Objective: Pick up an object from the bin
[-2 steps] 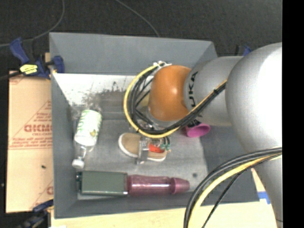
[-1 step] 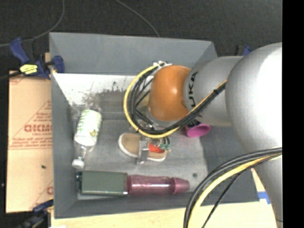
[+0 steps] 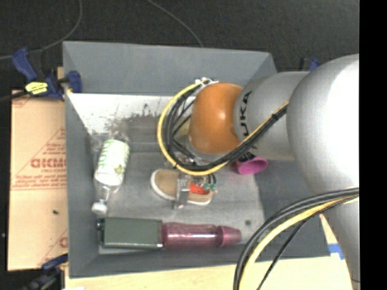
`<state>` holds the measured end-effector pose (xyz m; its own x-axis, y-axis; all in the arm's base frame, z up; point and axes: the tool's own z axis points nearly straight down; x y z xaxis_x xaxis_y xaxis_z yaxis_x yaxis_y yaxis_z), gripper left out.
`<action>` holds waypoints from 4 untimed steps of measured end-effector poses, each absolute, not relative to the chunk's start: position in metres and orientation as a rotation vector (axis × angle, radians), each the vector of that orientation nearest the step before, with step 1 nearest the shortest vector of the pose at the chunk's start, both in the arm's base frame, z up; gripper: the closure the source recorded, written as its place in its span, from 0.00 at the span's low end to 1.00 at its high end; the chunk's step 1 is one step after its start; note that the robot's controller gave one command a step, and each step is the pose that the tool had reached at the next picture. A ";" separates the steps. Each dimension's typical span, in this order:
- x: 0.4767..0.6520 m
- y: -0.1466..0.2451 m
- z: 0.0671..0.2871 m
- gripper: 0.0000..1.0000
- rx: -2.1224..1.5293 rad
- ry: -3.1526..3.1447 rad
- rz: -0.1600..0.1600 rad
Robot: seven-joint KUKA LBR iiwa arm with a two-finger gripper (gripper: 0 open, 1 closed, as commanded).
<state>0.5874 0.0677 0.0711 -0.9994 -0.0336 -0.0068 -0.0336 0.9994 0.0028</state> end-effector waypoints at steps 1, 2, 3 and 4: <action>0.587 0.068 0.071 1.00 -0.052 3.134 0.005; 0.587 0.068 0.071 1.00 -0.051 3.134 0.005; 0.587 0.068 0.071 1.00 -0.050 3.134 0.005; 0.587 0.068 0.071 1.00 -0.050 3.134 0.005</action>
Offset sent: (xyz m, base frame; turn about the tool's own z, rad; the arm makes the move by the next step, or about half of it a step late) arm 0.0000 0.0000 0.0000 0.0000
